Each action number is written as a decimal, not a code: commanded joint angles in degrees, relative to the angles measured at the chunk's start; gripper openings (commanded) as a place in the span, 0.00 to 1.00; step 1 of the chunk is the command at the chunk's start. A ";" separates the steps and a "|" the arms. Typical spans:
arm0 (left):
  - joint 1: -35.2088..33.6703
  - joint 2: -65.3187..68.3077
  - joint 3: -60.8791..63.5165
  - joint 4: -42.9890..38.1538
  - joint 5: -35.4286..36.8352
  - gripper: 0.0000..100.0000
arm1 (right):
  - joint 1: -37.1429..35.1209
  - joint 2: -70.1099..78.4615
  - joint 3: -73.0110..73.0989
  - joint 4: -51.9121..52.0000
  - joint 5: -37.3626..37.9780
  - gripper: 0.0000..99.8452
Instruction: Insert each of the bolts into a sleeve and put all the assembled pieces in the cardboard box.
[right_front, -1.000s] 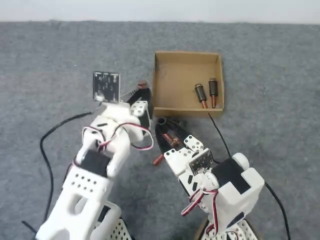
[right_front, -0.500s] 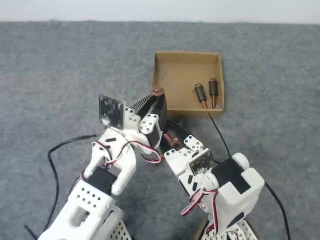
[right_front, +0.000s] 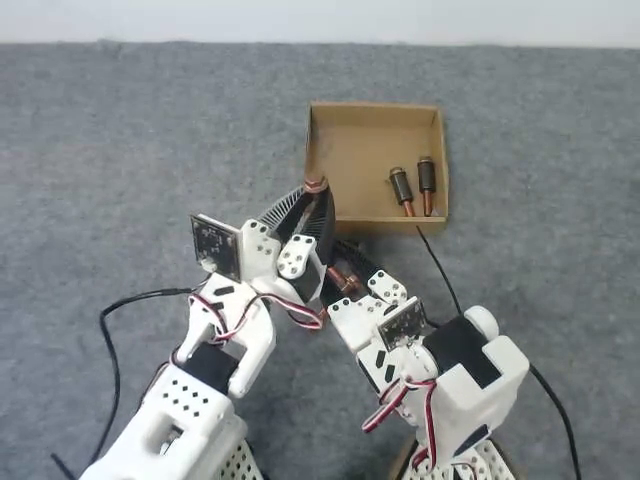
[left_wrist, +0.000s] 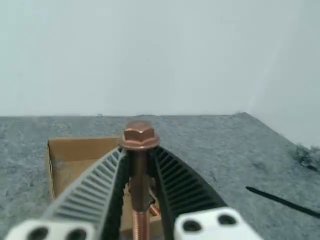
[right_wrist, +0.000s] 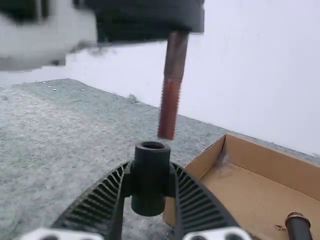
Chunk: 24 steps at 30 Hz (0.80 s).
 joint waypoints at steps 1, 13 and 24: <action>0.09 -2.46 -0.04 -1.49 0.09 0.01 | 0.13 -2.95 1.67 -1.36 0.79 0.01; -2.02 -2.46 1.71 -1.49 0.18 0.01 | 0.40 -3.38 1.93 -1.36 0.79 0.01; 0.26 -2.46 3.03 -1.49 0.18 0.01 | 0.92 -3.12 1.93 -1.36 0.88 0.01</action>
